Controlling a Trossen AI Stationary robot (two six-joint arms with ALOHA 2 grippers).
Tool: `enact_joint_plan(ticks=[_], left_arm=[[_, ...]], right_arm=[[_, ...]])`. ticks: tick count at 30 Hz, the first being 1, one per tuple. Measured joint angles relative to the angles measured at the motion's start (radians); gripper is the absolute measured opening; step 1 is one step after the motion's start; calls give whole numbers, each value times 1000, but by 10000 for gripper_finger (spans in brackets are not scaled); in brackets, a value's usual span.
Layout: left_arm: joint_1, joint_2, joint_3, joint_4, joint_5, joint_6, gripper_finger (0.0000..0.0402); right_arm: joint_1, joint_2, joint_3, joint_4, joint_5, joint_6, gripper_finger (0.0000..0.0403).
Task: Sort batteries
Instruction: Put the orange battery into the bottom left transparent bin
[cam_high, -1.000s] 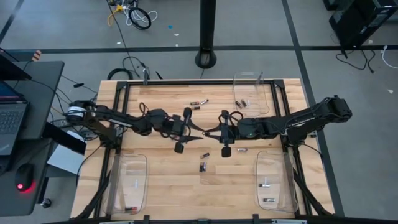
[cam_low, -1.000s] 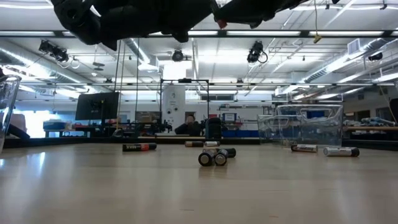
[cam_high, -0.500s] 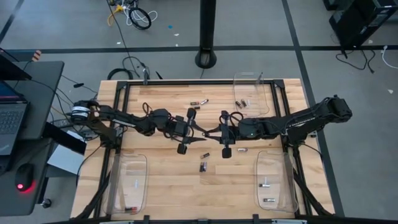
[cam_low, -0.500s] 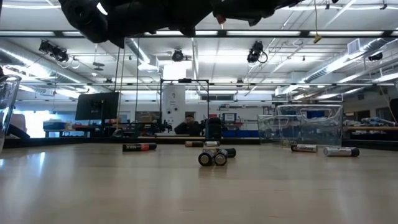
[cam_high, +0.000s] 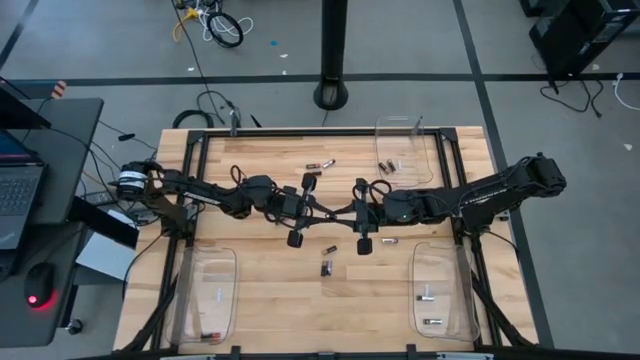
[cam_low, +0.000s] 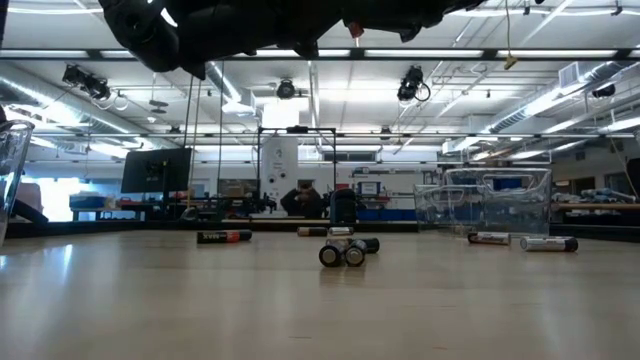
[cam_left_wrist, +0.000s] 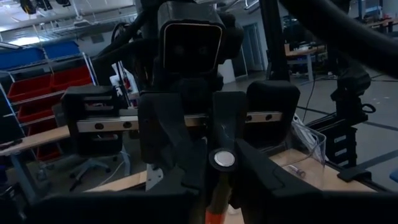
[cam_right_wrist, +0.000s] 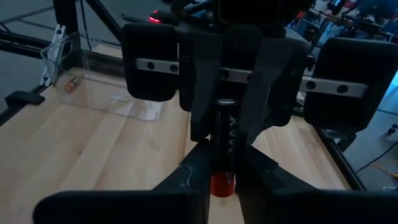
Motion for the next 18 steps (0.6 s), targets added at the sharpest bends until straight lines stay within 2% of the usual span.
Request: enact_joint_plan(ticks=[8,10,14,18], left_arm=[[24,-78,-1,-94,4,-3,59],[27,-124,-1,-170,44,11,59],[29,-232,2,-357,44,49,59],[22,-344,40,-591,33,62,59]], right_arm=[[5,-21,2,-64,135,47,130],[10,-38,1,-109,209,47,144],[27,-85,1,-212,367,63,164],[29,-117,0,-349,436,141,173]])
